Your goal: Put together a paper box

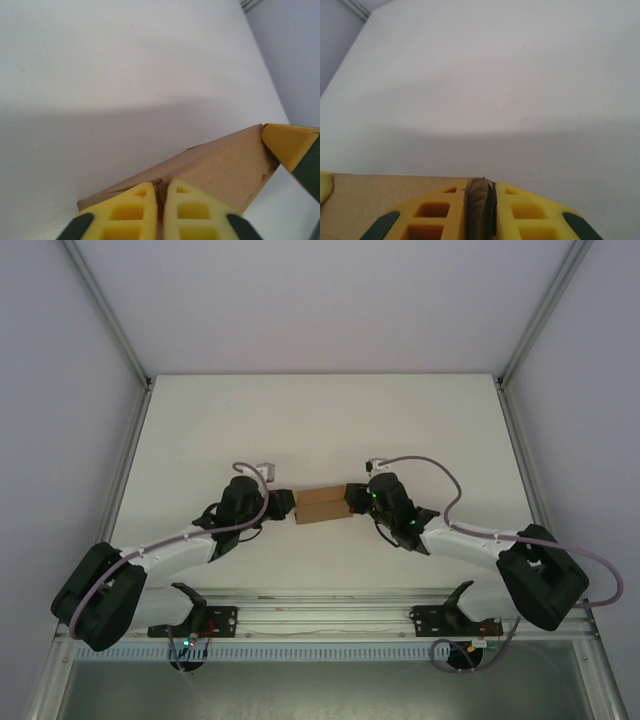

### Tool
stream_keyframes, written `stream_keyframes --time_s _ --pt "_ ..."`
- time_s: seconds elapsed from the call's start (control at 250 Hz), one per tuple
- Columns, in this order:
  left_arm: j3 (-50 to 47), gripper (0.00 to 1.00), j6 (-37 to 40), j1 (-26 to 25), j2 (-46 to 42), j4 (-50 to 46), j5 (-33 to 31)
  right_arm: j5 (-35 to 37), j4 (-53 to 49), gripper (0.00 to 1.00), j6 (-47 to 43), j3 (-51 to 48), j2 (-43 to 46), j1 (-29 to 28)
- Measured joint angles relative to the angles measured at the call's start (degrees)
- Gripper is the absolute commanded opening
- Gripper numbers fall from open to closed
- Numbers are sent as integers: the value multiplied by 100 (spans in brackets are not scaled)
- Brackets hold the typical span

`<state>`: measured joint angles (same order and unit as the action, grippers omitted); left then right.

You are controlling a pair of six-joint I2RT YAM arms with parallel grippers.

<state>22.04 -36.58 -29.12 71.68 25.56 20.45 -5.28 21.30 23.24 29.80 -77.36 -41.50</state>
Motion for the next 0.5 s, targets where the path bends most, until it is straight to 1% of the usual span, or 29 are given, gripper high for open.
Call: stream_keyframes --time_s 0.128,0.164,0.228,0.336,0.436,0.464,0.5 --pt "-599 6 -4 -9 -76 1014 -24 -221 1344 10 -286 -584 -170 37" --pt "-723 7 13 -22 -116 1204 -50 -256 1727 9 -382 -717 -258 37" --pt "-894 6 61 -85 -175 1458 -155 -286 2288 6 -553 -852 -452 35" --pt "-938 6 144 -243 -170 1565 -455 -289 2616 3 -782 -859 -619 42" --pt "-935 7 258 -435 -90 1676 -787 -278 2702 3 -905 -951 -476 42" --pt "-931 8 273 -472 -55 1716 -839 -256 2697 6 -942 -986 -411 42" --pt "-911 9 304 -514 -17 1746 -887 -232 2651 12 -990 -1038 -304 39"
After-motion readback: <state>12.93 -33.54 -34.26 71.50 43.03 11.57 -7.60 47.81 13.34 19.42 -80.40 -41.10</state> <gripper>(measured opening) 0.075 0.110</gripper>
